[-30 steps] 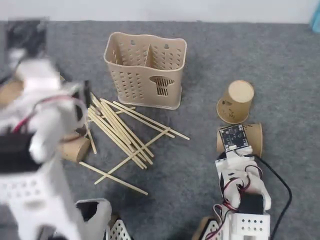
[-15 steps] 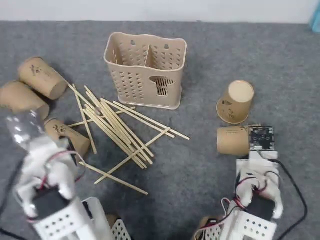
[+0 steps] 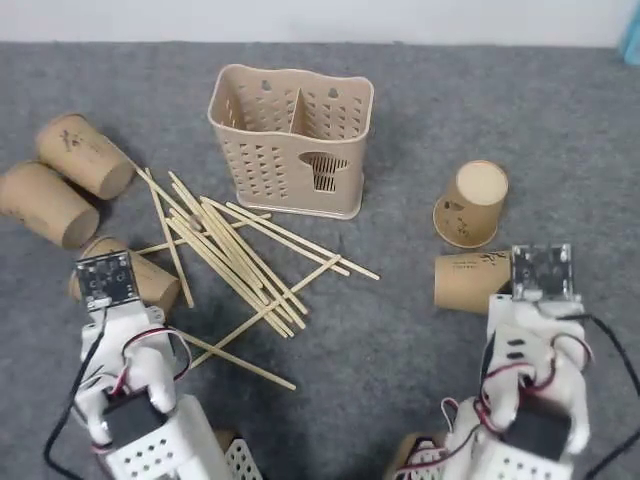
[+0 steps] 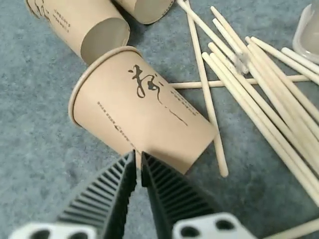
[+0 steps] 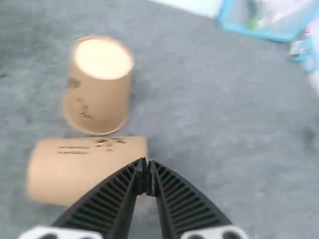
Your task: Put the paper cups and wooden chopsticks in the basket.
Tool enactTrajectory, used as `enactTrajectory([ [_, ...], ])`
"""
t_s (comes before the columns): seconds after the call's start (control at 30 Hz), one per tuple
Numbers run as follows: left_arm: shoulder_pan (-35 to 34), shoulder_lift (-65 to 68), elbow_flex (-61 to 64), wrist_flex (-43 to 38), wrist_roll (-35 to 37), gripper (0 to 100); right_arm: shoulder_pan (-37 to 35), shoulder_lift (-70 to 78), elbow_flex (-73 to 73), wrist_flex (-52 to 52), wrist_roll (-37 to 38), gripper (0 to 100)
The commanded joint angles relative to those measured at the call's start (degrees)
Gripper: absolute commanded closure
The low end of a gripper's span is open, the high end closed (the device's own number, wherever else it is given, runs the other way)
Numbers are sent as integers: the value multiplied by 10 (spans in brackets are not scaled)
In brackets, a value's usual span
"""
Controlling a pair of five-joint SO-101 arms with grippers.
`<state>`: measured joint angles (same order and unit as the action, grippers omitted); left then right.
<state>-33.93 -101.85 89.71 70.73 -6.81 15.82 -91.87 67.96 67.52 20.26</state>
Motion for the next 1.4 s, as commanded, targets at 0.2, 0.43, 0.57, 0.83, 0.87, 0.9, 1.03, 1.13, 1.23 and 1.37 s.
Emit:
enactTrajectory([
  [0.2, 1, -8, -1, -25, -5, 986, 23, 303, -149, -35, -152, 989],
  [0.43, 0, -7, -2, -25, -5, 986, 99, 518, -269, -8, -166, 989],
  [0.57, 4, -7, -2, -25, -5, 985, 102, 561, -282, 7, -165, 989],
  [0.83, 17, -4, 0, -25, -5, 984, 159, 568, -287, 10, -125, 989],
  [0.87, 16, 3, -2, -25, -5, 984, 161, 573, -287, 13, -122, 989],
  [0.9, 11, 16, -4, -30, -5, 984, 161, 575, -286, 15, -120, 989],
  [1.03, -3, 122, -27, -87, -3, 984, 160, 575, -284, 16, -120, 989],
  [1.13, -16, 251, -61, -140, 23, 984, 153, 575, -286, 34, -120, 989],
  [1.23, -28, 382, -103, -178, 27, 986, 137, 575, -284, 50, -101, 989],
  [1.37, -28, 511, -161, -186, 27, 987, 140, 575, -286, 53, -79, 989],
])
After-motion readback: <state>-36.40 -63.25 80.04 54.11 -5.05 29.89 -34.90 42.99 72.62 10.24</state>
